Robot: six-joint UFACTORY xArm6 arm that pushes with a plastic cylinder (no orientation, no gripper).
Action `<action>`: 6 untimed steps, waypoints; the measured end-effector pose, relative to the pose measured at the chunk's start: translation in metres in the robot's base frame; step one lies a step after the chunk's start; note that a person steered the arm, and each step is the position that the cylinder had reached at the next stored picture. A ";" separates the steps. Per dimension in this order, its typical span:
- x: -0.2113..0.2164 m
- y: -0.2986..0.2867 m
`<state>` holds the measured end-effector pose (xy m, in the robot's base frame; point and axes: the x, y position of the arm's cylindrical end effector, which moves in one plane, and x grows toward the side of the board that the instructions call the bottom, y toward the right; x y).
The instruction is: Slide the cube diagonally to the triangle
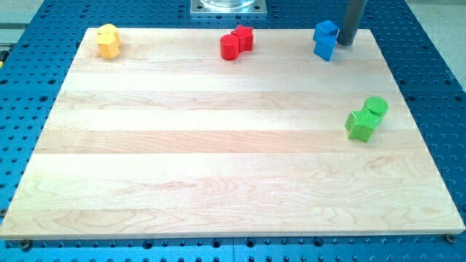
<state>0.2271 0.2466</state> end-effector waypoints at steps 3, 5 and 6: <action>-0.035 -0.018; -0.008 -0.065; 0.009 -0.077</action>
